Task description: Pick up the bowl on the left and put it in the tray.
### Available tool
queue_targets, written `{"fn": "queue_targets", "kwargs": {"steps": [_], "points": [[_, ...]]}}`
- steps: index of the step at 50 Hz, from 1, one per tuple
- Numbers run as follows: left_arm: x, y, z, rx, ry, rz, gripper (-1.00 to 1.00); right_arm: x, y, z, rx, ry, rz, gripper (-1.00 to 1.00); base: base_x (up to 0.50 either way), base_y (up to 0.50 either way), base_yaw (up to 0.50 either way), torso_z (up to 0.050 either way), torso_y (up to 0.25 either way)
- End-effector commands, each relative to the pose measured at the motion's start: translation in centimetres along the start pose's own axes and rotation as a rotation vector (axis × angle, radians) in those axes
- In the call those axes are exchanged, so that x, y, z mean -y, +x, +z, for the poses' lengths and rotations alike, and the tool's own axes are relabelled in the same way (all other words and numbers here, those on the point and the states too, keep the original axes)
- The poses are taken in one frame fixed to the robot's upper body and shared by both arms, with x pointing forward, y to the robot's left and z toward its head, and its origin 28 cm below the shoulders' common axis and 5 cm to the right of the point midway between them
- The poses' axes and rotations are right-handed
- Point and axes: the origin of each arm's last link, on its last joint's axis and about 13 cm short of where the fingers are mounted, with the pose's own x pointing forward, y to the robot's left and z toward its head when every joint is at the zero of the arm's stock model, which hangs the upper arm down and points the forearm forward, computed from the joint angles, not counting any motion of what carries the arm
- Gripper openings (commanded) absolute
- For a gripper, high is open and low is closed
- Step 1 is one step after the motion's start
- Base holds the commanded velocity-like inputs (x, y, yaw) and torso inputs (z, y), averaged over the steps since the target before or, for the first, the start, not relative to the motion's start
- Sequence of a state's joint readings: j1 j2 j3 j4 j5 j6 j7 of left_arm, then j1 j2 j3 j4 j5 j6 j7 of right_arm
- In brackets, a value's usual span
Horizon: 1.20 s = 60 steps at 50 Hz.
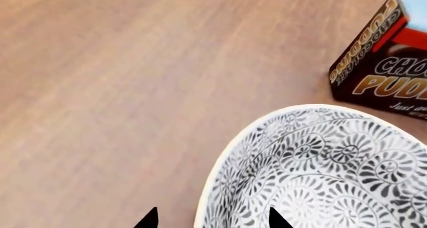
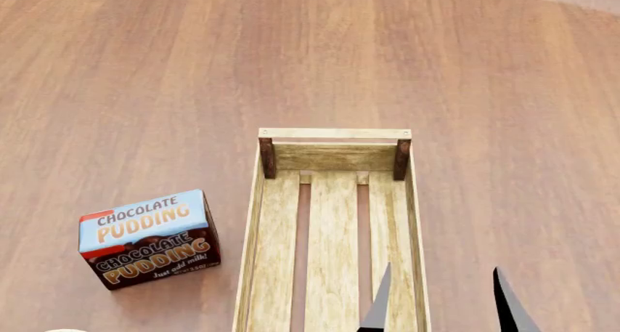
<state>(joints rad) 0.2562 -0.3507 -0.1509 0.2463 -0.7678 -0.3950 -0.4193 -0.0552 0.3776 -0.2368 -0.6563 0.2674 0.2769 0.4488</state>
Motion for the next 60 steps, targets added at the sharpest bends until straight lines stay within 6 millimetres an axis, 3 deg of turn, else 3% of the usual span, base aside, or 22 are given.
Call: {"fn": "queue_targets", "kwargs": {"steps": [1,19,60], "points": [[0.1,0.2,-0.5,-0.025,-0.034,-0.039,-1.00,0.1,0.1,-0.1,0.015,0.000,0.001,1.00,0.00,0.00,0.00,0.000,0.000],[0.1,0.4,-0.5,-0.018,-0.036,-0.042,-1.00,0.1,0.1,0.1,0.017,0.002,0.002,1.00,0.00,0.00,0.00,0.000,0.000],[0.8,-2.0,1.2,0.042,-0.078,-0.137,-1.00,0.1,0.0,0.1,0.018,-0.002,0.000,1.00,0.00,0.00,0.00,0.000,0.000]]}}
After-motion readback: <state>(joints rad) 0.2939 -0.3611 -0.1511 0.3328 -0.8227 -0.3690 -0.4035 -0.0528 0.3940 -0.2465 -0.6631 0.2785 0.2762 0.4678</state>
